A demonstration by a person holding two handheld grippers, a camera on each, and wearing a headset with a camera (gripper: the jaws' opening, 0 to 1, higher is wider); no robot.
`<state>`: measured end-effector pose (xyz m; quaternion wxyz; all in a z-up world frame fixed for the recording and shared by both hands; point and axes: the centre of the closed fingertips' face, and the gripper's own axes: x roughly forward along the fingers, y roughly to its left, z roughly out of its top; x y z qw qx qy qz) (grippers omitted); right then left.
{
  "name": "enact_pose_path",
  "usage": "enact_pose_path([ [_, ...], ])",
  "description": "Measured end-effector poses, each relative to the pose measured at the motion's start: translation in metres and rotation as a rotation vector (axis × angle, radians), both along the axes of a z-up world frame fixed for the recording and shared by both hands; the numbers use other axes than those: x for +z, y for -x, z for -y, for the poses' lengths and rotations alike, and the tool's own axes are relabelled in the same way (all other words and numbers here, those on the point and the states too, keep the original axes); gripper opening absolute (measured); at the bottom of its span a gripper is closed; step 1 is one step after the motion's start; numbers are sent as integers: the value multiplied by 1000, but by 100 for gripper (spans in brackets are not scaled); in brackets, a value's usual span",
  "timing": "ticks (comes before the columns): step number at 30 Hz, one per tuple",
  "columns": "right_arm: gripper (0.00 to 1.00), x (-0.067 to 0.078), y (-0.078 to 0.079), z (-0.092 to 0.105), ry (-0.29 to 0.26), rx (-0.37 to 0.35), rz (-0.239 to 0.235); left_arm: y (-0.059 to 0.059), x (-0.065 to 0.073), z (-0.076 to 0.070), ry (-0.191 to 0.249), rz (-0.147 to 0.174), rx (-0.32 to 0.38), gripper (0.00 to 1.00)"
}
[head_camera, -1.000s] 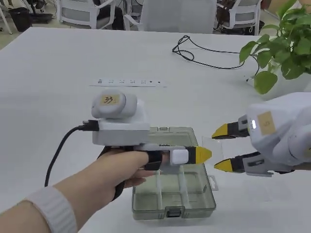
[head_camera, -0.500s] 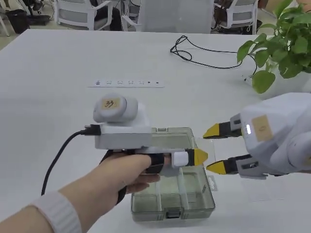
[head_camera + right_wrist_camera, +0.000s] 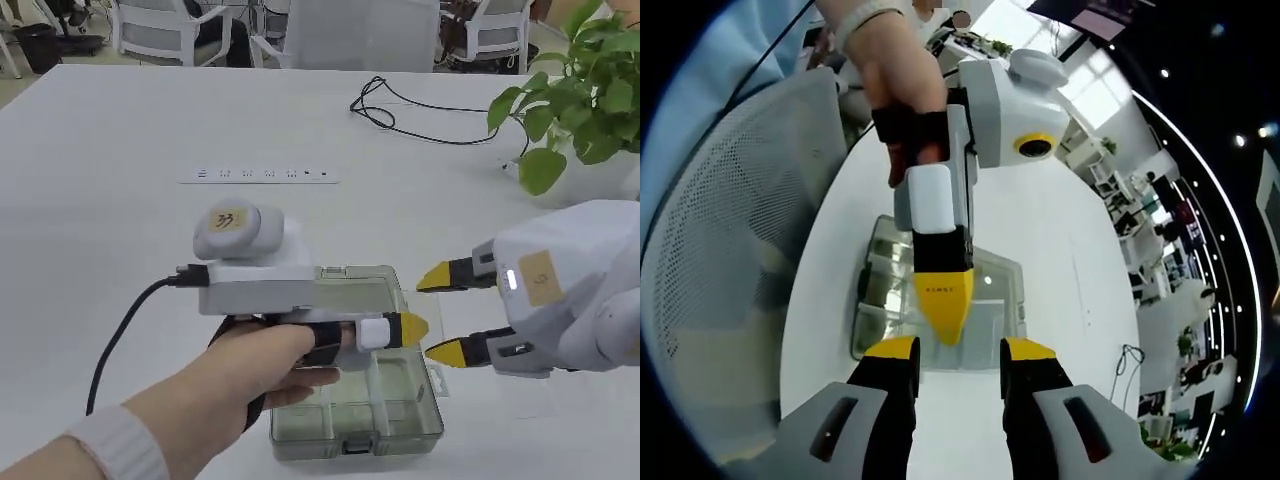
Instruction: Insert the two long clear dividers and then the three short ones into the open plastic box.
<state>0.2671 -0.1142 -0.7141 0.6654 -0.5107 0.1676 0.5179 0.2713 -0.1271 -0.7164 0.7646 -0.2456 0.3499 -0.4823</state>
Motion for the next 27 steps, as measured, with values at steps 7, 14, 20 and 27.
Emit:
enact_pose_path([
  [7,41,1,1,0,-8,2,-25,1,-1,-3,-11,19,-12,0],
  [14,40,19,0,-1,-91,-23,-111,15,-10,-11,-115,216,-168,0],
  [20,32,23,6,-3,-126,-28,-201,28,-11,-18,-163,415,-291,0],
  [27,26,19,25,-12,-160,-22,-376,39,-8,-21,-191,593,-377,0],
])
